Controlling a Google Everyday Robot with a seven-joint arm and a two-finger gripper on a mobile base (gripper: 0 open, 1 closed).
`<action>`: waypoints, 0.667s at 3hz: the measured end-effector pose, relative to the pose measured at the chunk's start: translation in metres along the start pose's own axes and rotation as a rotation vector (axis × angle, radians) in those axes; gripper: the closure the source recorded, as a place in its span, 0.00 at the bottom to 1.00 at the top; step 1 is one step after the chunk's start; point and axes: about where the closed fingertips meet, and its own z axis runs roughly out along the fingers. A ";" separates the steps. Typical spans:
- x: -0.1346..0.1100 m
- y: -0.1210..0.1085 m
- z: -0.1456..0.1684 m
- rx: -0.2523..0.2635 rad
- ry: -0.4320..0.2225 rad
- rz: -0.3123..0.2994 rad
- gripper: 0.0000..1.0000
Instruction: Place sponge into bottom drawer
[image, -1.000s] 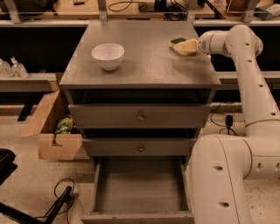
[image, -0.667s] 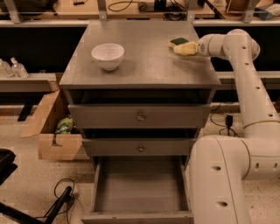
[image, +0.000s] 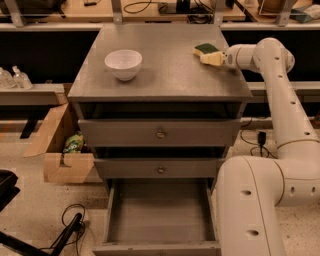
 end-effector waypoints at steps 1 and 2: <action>-0.001 0.003 0.000 -0.009 -0.002 -0.001 0.60; -0.004 0.003 -0.002 -0.009 -0.002 -0.001 0.91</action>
Offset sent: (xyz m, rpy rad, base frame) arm -0.0006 0.0027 0.0008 0.0032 -0.0003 0.0084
